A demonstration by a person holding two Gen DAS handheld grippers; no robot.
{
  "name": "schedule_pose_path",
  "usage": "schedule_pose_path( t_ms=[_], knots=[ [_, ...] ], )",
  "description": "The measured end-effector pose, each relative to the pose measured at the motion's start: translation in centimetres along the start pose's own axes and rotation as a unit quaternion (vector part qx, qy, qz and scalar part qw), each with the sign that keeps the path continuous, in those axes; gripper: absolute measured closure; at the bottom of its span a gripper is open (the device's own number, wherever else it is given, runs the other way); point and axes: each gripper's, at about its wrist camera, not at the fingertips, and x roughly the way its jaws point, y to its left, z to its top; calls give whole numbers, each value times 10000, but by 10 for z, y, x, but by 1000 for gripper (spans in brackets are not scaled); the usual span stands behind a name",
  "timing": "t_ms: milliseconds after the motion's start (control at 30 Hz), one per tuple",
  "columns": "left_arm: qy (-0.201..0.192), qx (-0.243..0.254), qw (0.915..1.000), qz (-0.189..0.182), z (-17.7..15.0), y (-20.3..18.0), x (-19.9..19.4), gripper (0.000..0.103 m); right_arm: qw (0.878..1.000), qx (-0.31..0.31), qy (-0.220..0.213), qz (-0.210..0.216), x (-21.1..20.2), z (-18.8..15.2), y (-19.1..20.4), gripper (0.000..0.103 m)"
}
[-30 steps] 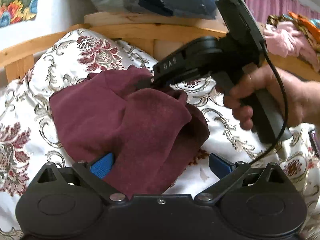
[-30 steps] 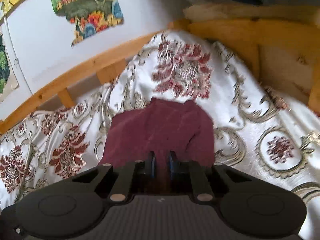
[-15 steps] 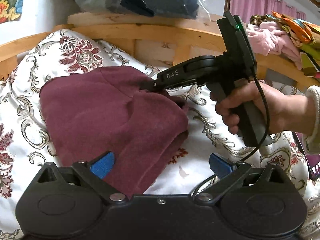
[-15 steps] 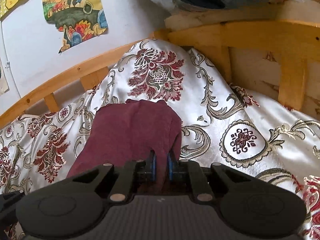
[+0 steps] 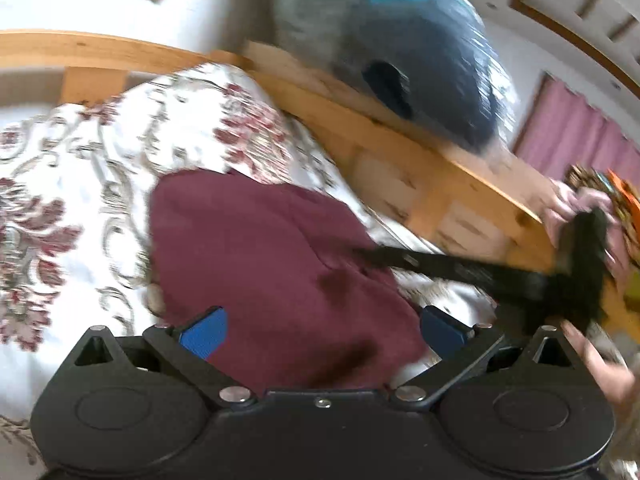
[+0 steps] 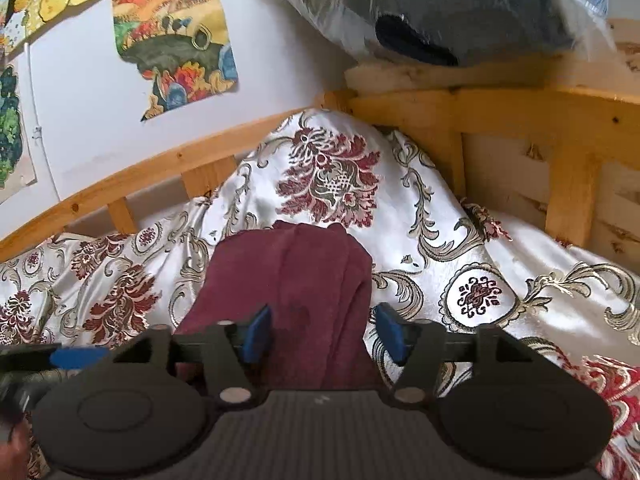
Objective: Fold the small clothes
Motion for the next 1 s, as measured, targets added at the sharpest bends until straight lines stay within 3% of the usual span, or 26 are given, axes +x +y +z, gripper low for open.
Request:
schedule_pose_path(
  t_ms=[133, 267, 367, 600, 700, 867, 1000],
  knots=[
    [-16, -544, 9967, 599, 3, 17, 3, 1, 9996, 217, -47, 178, -14, -5, 4, 17],
    [340, -911, 9895, 1073, 1, 33, 14, 1, 9982, 197, -12, 573, -27, -12, 12, 5],
    [421, -994, 9890, 1006, -2, 39, 17, 1, 9985, -213, 172, 472, -28, -20, 23, 3],
    [768, -791, 9890, 986, -13, 33, 29, 1, 9950, -760, 431, -476, -20, -49, 26, 0],
    [949, -727, 9871, 1062, -21, 34, 37, 1, 9958, -693, 432, -405, -22, -56, 21, 0],
    [920, -722, 9871, 1091, -24, 35, 37, 1, 9978, -644, 133, -132, -35, -48, 15, 0],
    [949, -781, 9865, 1080, -25, 37, 38, 1, 9985, -482, -104, -250, -35, -29, 10, 0]
  ],
)
